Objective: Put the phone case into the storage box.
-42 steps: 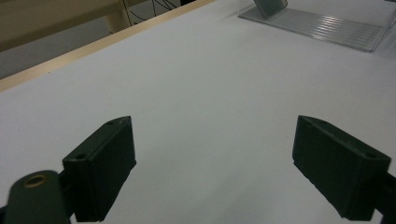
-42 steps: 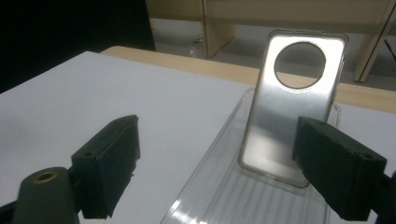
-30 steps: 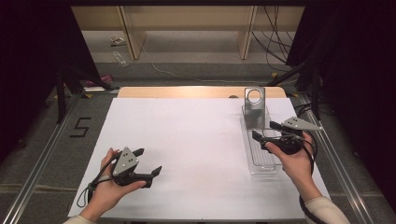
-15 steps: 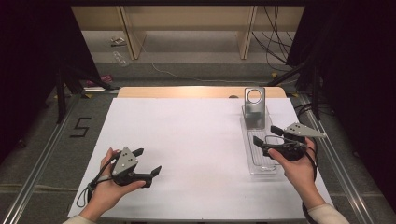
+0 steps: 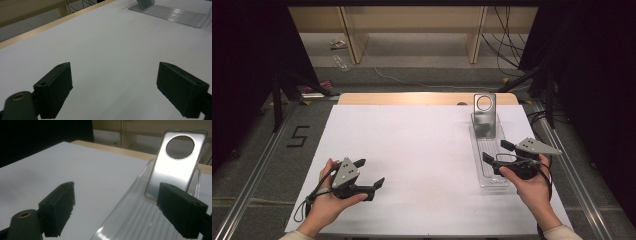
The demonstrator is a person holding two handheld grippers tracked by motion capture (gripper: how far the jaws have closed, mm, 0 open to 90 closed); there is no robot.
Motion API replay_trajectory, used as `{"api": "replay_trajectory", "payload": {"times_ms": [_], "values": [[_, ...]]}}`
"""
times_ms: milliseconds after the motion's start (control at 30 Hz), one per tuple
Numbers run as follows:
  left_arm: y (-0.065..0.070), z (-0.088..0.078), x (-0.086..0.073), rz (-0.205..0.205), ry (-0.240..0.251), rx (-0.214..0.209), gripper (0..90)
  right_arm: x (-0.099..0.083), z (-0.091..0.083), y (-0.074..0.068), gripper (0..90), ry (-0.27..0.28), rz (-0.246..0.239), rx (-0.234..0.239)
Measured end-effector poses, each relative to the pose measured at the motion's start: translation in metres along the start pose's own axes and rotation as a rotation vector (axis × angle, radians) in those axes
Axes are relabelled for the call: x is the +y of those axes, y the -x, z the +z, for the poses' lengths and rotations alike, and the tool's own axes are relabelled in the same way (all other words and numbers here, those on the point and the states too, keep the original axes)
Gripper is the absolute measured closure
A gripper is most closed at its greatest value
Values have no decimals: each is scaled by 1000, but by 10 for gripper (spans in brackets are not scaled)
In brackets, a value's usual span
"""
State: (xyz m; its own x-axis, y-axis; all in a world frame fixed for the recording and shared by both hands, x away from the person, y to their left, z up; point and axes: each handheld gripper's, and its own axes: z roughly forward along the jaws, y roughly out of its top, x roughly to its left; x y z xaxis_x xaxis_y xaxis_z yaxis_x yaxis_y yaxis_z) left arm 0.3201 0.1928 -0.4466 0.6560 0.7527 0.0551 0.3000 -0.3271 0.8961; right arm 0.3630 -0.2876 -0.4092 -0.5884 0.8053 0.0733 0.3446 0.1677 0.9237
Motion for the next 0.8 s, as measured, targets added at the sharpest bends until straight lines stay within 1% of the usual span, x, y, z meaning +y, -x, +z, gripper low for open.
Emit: {"api": "replay_trajectory", "payload": {"times_ms": [233,800], "values": [[-1,-1,0,1,0,4,127,-4,-2,-3,163,-12,-7,11],[-1,-1,0,1,0,4,127,-11,-7,-9,163,-16,-25,18]]}}
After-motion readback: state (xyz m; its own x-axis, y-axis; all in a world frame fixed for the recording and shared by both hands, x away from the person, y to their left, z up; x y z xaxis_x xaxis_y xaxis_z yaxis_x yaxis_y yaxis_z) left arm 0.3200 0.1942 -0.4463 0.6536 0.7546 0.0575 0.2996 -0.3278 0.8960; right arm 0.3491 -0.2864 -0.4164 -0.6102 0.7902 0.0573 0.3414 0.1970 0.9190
